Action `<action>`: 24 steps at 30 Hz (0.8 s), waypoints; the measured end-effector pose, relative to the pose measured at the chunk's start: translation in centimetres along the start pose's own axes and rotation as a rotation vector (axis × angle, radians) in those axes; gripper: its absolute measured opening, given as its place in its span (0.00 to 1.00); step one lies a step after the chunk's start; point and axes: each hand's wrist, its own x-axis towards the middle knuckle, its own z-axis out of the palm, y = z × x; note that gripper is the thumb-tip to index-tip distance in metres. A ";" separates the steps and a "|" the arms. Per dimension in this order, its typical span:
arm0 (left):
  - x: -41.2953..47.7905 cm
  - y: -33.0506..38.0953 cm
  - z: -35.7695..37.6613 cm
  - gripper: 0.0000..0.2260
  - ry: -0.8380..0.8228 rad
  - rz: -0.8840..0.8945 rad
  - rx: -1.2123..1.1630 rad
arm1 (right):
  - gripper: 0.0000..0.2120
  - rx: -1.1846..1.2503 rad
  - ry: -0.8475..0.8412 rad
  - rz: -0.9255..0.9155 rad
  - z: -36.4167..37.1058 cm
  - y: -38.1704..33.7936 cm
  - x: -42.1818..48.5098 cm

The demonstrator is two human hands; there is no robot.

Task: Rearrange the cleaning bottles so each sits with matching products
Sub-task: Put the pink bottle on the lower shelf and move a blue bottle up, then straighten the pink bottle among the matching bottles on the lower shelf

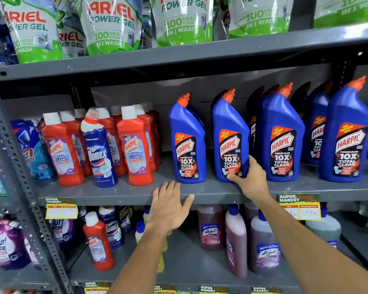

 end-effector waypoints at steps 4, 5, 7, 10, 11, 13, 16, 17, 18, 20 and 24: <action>0.0 0.1 0.0 0.32 0.002 -0.003 -0.006 | 0.36 -0.006 0.008 -0.009 0.1 0.1 0.1; 0.0 0.1 0.0 0.32 0.002 -0.004 -0.009 | 0.36 -0.006 0.011 -0.011 0.1 0.2 0.1; 0.0 0.0 0.0 0.32 0.003 -0.007 -0.013 | 0.34 -0.005 0.020 -0.023 0.1 0.2 0.0; 0.1 0.0 0.1 0.32 0.017 -0.007 -0.016 | 0.38 0.007 0.056 -0.055 0.3 0.1 -0.6; 0.0 0.0 0.2 0.32 0.032 -0.002 -0.016 | 0.41 0.011 0.068 -0.078 0.4 0.0 -1.0; -0.3 0.0 0.4 0.31 0.081 0.019 -0.014 | 0.45 0.017 0.089 -0.148 0.7 -0.1 -2.0; -1.1 -0.5 1.3 0.32 0.179 0.063 -0.011 | 0.45 0.007 0.160 -0.247 1.5 0.4 -4.0; -1.7 -0.6 2.0 0.32 0.238 0.080 -0.009 | 0.43 -0.006 0.201 -0.278 1.7 0.8 -4.9; -2.5 -0.7 2.7 0.31 0.301 0.095 -0.005 | 0.41 -0.017 0.238 -0.317 2.0 1.1 -5.9; -4.1 -0.8 4.5 0.30 0.390 0.099 -0.001 | 0.35 -0.040 0.282 -0.412 2.7 2.0 -7.8; -7.0 -1.4 8.9 0.31 0.347 0.113 0.003 | 0.28 -0.111 0.280 -0.527 4.8 4.3 -11.4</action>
